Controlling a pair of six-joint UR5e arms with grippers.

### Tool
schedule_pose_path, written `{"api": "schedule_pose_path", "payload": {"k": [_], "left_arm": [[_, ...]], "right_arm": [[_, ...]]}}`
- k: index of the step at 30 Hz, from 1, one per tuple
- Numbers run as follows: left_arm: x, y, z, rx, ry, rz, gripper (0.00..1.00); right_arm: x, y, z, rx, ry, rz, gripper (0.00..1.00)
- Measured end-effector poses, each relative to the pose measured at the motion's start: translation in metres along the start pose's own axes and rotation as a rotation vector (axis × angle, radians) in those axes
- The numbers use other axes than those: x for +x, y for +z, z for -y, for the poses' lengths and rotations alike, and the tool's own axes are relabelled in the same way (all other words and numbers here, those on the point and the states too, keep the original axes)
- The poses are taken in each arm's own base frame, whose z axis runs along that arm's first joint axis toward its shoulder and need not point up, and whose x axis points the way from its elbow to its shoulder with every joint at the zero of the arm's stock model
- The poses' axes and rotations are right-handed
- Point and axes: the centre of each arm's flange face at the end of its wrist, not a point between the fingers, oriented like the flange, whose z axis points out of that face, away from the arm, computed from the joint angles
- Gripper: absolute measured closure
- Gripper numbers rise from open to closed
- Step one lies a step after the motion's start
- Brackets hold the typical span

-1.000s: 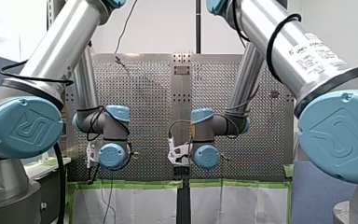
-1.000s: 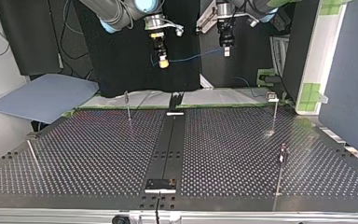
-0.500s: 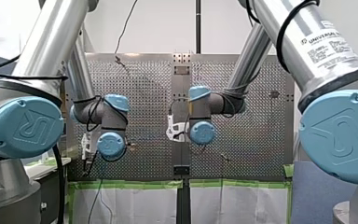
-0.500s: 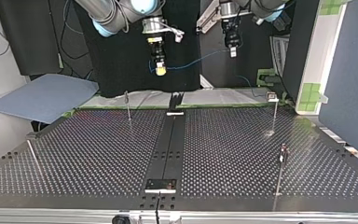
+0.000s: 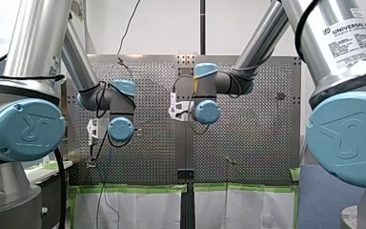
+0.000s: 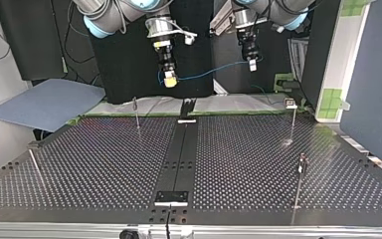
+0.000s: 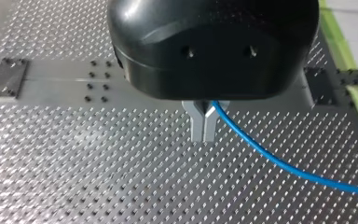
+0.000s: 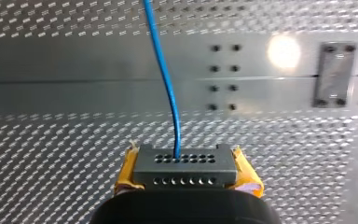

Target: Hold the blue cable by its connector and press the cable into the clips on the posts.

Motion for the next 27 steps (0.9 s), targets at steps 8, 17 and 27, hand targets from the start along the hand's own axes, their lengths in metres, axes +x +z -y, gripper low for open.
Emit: {"api": "schedule_pose_path", "payload": {"k": [8, 17, 27], "left_arm": [[-0.026, 0.001, -0.01, -0.076, -0.012, 0.011, 1.0], [-0.07, 0.011, -0.007, -0.091, -0.062, 0.053, 1.0], [-0.125, 0.018, -0.006, -0.096, -0.158, 0.132, 1.0]], "right_arm": [[0.052, 0.004, -0.001, 0.023, 0.04, -0.038, 1.0], [0.104, 0.003, -0.003, 0.059, 0.069, -0.105, 1.0], [0.12, 0.006, -0.003, 0.115, 0.108, -0.129, 1.0]]}}
